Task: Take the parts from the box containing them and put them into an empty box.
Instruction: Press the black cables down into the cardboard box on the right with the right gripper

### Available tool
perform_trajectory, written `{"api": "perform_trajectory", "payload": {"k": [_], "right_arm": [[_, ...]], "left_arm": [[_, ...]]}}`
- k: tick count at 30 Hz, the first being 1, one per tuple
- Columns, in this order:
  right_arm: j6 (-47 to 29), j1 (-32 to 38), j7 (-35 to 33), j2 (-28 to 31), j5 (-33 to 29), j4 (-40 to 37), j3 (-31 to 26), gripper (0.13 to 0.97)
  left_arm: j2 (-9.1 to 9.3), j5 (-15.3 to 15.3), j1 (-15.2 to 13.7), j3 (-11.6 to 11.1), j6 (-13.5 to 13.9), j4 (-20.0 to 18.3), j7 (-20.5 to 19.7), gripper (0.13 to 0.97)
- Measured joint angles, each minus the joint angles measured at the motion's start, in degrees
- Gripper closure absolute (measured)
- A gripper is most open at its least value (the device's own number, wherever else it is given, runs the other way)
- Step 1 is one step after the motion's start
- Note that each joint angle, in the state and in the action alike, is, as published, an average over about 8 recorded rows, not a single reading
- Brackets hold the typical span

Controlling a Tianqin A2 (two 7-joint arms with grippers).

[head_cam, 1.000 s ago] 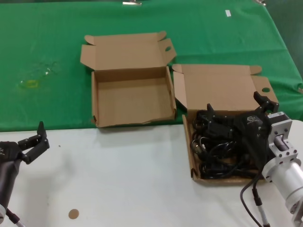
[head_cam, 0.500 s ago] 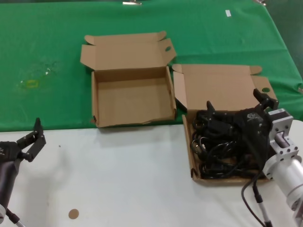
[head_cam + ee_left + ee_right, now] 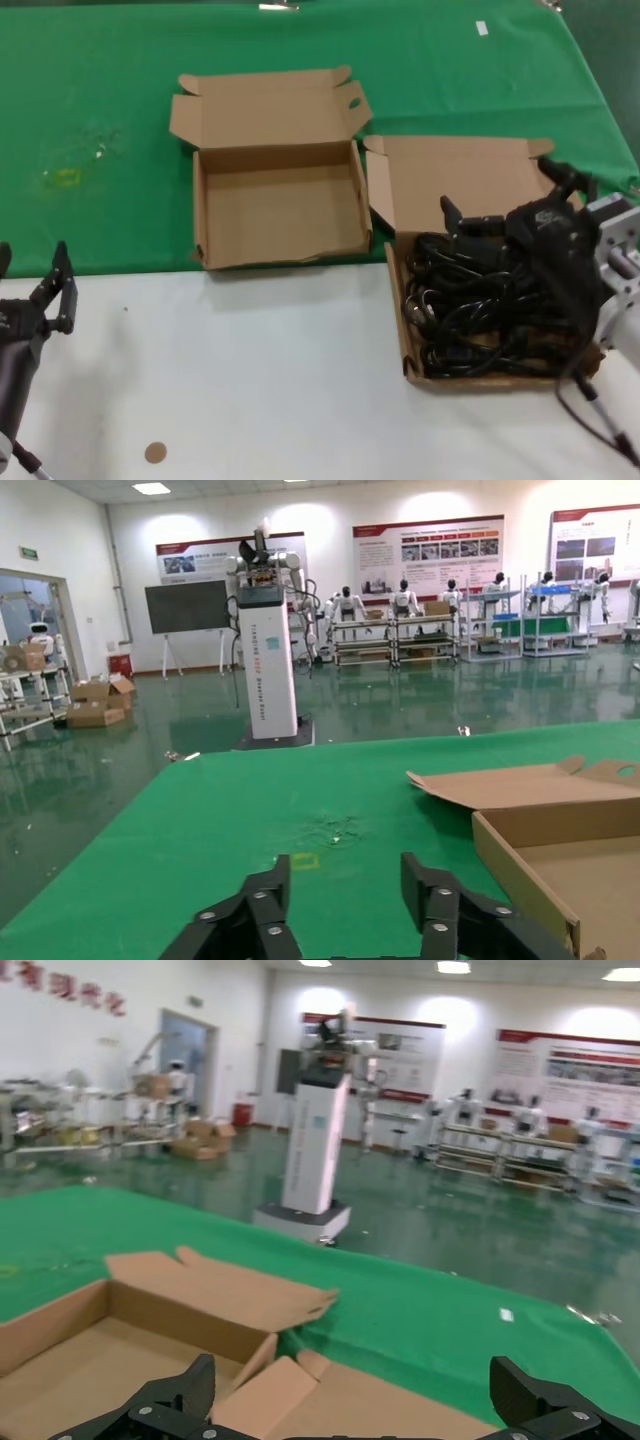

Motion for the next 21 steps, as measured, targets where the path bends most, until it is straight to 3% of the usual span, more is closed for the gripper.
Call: {"api": "perform_trajectory", "payload": {"k": [10,18,21], "right_arm": [[-7.33,7.07,5.22,14.56,1.27,1.19,-8.15,0.129],[-23.13,14.66,8.17,21.07,-5.97,-1.04,-11.26,0.129],[-30.06,17.6,7.45,22.05,-8.94,-2.3,-11.61,0.129]], "left_arm": [[0.0,0.0,0.0,0.0,0.0,0.0,0.0,0.78],[0.0,0.0,0.0,0.0,0.0,0.0,0.0,0.902],[0.0,0.0,0.0,0.0,0.0,0.0,0.0,0.902]]}}
